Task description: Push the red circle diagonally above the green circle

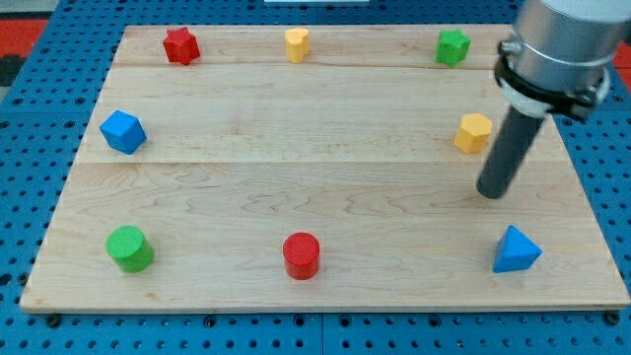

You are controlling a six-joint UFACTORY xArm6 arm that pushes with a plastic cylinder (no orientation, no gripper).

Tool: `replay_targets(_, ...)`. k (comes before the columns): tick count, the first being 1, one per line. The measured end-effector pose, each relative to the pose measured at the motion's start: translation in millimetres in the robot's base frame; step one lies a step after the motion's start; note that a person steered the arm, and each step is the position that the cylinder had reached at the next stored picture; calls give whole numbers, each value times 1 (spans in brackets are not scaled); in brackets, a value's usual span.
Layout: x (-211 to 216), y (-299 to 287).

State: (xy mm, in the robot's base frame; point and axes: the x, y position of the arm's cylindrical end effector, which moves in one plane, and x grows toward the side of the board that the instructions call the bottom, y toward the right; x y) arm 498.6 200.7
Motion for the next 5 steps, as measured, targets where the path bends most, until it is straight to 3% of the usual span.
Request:
replay_targets(1, 3, 21)
replay_targets(4, 67, 59)
replay_targets(5, 94, 29)
